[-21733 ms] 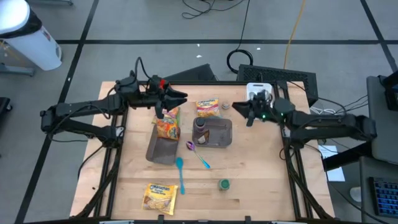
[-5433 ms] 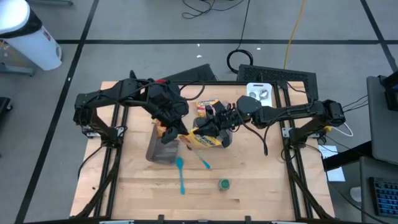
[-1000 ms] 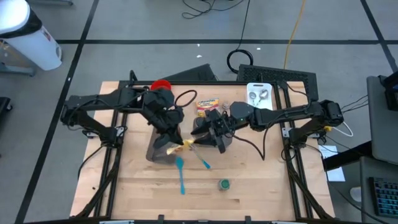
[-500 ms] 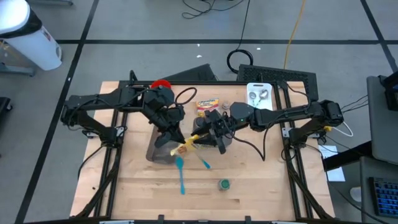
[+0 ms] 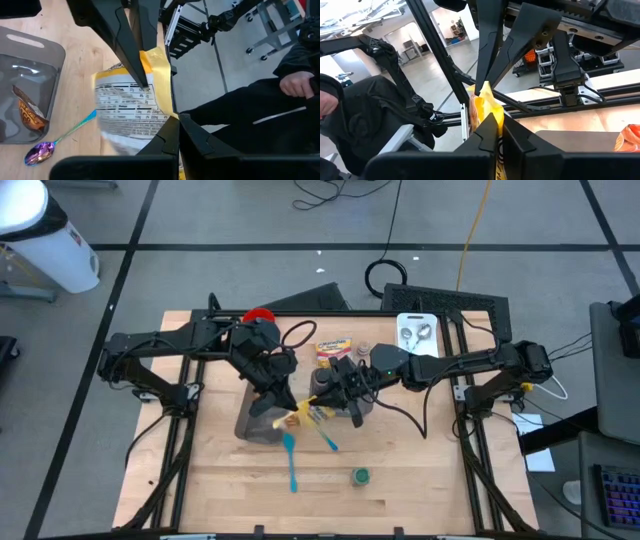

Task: Pick & Place Food Item
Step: Put the yellow noodle pack into the left black bin

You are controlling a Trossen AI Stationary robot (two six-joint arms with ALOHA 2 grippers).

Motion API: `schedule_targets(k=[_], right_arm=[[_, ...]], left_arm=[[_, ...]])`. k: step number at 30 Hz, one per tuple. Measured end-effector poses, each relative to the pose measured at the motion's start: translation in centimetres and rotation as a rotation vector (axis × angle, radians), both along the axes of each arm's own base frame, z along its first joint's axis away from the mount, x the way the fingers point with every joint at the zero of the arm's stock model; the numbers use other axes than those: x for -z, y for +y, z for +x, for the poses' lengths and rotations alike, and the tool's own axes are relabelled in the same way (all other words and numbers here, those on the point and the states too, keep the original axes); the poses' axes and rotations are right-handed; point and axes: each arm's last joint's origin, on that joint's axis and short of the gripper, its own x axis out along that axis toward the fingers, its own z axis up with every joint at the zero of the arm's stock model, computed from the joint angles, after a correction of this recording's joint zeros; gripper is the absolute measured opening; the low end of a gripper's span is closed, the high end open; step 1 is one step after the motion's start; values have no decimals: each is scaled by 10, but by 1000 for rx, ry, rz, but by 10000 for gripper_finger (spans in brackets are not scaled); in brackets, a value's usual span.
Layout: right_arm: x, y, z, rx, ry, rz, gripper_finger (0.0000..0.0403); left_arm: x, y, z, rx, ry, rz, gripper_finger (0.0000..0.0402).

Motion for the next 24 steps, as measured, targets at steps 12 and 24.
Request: schedule_targets(k=[12,24], right_arm=[[0,0,0,9,-5,-1,0],[-3,-6,1,49,-32,11,0]], left_arm=[[0,12,0,-75,38,-59,83],[0,25,-2,-83,34,-65,194]])
